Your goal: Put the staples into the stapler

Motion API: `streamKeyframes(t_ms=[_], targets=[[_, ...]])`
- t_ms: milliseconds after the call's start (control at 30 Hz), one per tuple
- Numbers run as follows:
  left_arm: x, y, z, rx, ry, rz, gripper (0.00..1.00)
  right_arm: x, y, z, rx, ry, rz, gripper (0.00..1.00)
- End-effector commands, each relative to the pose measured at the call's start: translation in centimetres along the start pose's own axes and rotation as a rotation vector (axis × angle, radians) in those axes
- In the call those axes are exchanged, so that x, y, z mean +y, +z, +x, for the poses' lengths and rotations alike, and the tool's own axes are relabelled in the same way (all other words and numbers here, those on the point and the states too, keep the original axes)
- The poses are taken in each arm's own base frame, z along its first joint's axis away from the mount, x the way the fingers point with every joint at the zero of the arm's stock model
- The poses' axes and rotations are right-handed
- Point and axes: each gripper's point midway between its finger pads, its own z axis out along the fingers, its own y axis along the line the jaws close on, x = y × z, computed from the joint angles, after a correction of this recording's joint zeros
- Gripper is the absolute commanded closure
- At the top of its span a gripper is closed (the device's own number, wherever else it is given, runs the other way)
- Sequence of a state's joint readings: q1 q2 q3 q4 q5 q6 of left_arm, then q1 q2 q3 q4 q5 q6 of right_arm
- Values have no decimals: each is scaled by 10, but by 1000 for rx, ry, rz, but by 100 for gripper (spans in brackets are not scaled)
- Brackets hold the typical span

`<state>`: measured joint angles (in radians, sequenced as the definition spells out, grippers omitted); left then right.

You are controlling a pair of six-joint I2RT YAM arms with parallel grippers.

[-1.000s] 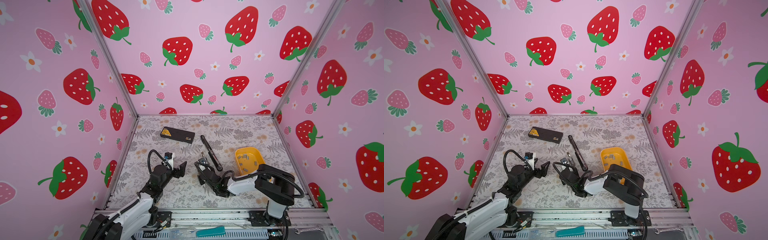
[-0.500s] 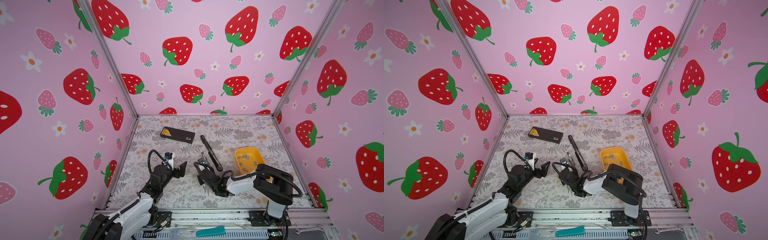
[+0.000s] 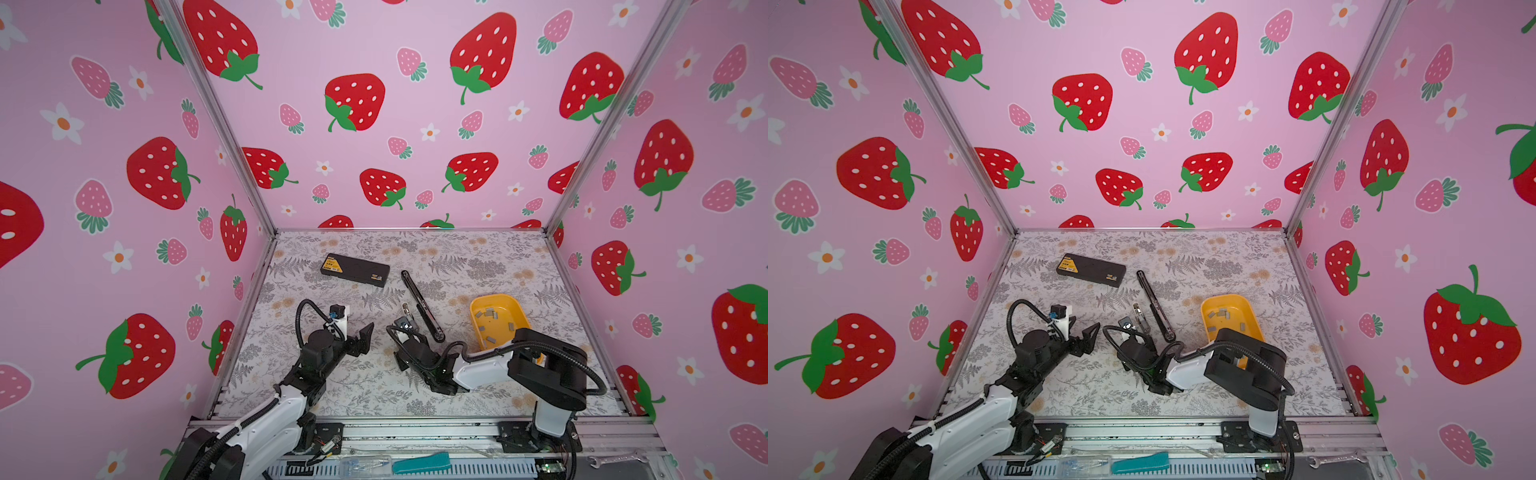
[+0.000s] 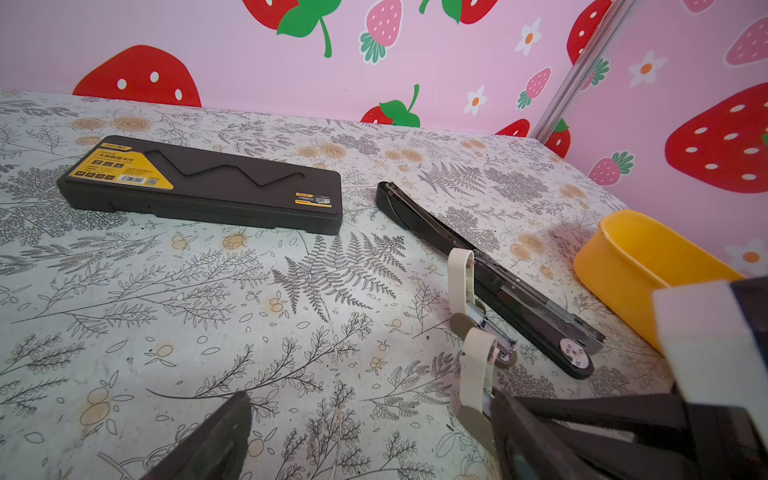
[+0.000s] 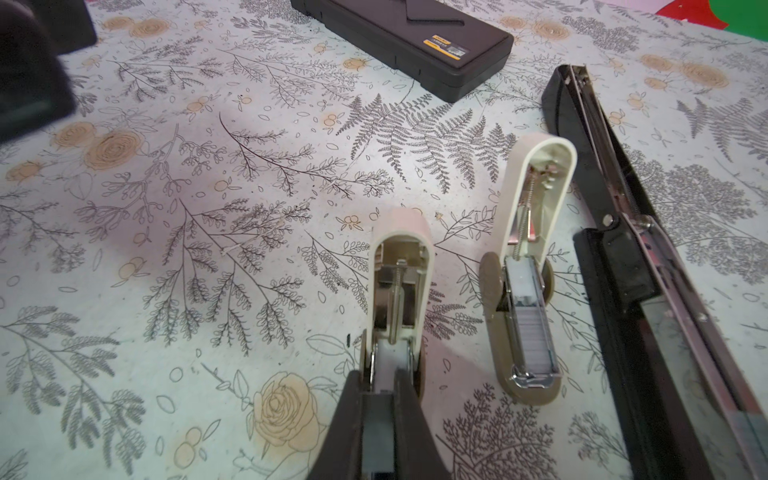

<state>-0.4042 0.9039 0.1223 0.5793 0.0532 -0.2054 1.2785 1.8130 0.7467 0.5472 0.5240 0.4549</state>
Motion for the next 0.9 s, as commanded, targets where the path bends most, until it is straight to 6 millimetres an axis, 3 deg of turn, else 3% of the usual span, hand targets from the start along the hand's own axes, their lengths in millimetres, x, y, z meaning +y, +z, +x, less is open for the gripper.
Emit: streamKeyframes(t_ms=[0, 867], targets=[[-3, 0, -16, -48, 18, 6, 9, 2, -8, -10, -27, -17, -7, 100], [-3, 0, -15, -47, 19, 6, 9, -7, -2, 2, -2, -49, 42, 100]])
